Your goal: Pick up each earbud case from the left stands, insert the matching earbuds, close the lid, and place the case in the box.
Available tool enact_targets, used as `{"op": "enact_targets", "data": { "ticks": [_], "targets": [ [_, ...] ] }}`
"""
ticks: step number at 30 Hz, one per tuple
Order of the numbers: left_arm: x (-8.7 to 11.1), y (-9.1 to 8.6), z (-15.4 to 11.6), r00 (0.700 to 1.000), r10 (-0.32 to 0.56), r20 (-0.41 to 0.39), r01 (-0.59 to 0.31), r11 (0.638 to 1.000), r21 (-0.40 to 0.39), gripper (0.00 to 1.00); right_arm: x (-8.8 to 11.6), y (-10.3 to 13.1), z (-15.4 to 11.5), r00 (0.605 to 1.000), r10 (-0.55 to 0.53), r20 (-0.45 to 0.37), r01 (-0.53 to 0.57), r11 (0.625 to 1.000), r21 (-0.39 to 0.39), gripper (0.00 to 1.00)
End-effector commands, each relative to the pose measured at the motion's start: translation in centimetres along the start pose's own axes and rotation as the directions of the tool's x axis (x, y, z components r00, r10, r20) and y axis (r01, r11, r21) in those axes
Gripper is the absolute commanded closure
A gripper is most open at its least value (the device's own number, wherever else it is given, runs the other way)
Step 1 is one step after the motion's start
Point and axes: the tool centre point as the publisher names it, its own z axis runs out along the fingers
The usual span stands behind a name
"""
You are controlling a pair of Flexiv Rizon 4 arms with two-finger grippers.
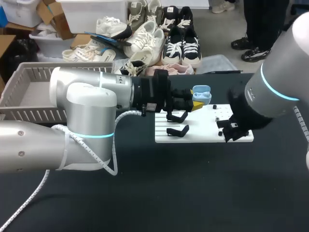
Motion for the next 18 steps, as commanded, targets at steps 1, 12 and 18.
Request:
{"op": "enact_targets", "data": {
  "ticks": [1,12,18],
  "targets": [
    [0.0,-0.1,0.0,1.000,0.001,0.002,-0.001,1.000,-0.004,1.00,-0.1,0.9,-2.3,0.994,-0.090,-0.069,0.090,0.996,-0.016,1.00],
    [0.0,-0.1,0.0,1.000,0.001,0.002,-0.001,1.000,-0.004,1.00,-1.7,4.1,-4.9,0.963,-0.248,-0.101,0.245,0.968,-0.046,1.00],
    [0.0,-0.1,0.0,1.000,0.001,0.002,-0.001,1.000,-0.004,1.00,-3.4,4.8,-5.9,0.952,-0.286,-0.112,0.285,0.958,-0.028,1.00]
  ]
}}
